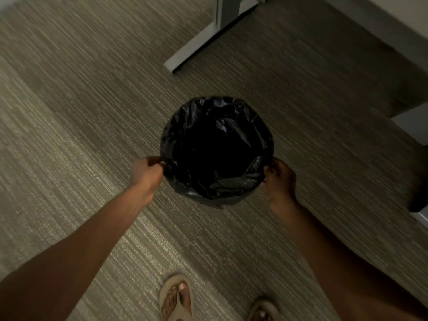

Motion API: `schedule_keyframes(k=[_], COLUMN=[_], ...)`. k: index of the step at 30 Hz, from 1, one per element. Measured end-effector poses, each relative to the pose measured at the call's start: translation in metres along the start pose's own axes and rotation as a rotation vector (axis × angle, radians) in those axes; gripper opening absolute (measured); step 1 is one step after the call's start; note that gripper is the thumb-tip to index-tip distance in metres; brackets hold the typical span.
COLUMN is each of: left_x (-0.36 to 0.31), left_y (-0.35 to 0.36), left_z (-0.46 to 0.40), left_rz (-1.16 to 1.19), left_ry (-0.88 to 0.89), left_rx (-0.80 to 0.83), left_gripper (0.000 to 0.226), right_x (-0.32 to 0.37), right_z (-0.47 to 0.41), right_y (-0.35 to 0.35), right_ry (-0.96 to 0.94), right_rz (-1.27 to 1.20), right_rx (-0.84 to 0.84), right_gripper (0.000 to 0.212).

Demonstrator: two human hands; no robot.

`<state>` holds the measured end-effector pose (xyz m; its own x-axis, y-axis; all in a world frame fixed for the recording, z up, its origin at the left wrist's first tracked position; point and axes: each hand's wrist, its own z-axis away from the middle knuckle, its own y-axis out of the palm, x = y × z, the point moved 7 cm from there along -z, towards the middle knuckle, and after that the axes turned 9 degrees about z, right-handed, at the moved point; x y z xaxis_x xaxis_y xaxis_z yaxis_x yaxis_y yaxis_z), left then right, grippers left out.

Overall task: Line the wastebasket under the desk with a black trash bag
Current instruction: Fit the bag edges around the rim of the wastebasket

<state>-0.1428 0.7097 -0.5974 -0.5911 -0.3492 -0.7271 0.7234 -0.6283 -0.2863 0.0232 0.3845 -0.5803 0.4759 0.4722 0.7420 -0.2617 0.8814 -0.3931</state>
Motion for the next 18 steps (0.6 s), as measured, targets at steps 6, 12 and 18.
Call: schedule_keyframes(k=[6,12,18], left_x=[-0.051,-0.052,-0.059], left_y=[-0.006,-0.005,0.002], left_z=[-0.050,-0.068,-0.058], left_rz=[-0.009,-0.013,0.048], left_ry=[0.066,0.028,0.029], left_rx=[-0.098,-0.116,-0.073], left_gripper=[0.028,0.026,0.026], right_x=[0.032,0.026,0.050], right_z=[-0.045,-0.080,-0.061], right_y=[0.052,0.071,0.068], right_ry=[0.018,-0.014,0.011], right_rz=[-0.024,0.007,-0.009], right_rx=[0.035,0.005,0.088], right_gripper=[0.029,0.034,0.027])
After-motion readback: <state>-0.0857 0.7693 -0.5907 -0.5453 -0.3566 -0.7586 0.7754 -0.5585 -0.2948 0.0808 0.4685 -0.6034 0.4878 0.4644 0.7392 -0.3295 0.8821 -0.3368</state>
